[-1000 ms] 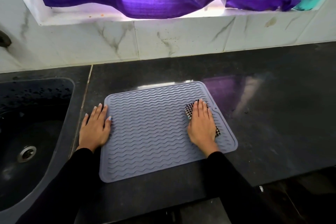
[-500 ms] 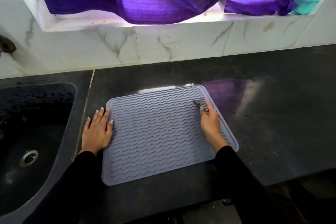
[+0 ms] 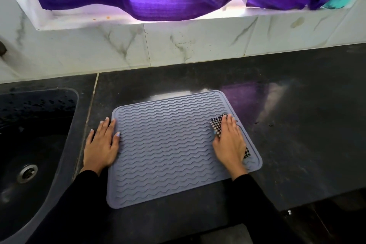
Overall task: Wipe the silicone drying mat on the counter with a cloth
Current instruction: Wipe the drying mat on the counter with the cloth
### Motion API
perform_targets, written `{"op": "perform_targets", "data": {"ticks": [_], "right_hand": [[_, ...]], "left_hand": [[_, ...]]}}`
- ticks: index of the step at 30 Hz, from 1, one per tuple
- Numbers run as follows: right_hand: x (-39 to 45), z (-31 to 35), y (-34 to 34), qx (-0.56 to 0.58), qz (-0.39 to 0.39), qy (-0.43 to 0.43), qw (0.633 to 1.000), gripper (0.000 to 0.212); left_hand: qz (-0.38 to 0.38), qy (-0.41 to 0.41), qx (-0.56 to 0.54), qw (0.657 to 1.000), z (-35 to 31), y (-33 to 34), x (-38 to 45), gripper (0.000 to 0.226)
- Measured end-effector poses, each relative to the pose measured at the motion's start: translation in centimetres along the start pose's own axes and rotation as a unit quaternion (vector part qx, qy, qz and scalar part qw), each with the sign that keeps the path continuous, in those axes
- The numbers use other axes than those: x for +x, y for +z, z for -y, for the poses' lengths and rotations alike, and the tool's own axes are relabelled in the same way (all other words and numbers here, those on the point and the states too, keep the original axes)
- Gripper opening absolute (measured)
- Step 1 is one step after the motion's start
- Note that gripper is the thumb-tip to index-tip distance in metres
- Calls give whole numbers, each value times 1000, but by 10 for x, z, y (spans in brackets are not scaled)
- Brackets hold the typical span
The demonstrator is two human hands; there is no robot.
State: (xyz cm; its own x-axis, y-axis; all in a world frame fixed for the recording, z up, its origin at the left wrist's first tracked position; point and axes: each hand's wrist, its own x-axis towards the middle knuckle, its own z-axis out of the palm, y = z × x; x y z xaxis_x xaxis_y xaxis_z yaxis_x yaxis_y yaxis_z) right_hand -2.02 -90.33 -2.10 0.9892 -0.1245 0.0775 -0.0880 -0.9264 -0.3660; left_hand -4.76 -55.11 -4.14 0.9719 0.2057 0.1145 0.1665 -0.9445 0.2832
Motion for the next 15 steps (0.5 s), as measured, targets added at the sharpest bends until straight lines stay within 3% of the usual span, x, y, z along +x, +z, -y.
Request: {"op": "perform_targets", "data": {"ticks": [3,8,10,13,14,15], "right_hand": [[3,-1,-6,20,10,-8,1000,67],[5,-1,-23,173,24,53,983,53],[20,-8,-31,354,33,112,928,43],[48,-25,-50,598,50,247,761,35],[57,-28,-54,615,42,256,745,35],[63,-24,-58,599,30,248,761,35]], "left_hand": [[-2,0,1,1000,1,0,0,69],[3,-2,-2,1000,-1,-2,-1,68],[4,-4,-3,1000,-2,-2,-2,68],[7,-1,-5,1000,-3,-4,-2,68],[9,-2,-5,1000,-3,-4,-2,68],[12,-4,-3,1000,-3,-4,-1,68]]}}
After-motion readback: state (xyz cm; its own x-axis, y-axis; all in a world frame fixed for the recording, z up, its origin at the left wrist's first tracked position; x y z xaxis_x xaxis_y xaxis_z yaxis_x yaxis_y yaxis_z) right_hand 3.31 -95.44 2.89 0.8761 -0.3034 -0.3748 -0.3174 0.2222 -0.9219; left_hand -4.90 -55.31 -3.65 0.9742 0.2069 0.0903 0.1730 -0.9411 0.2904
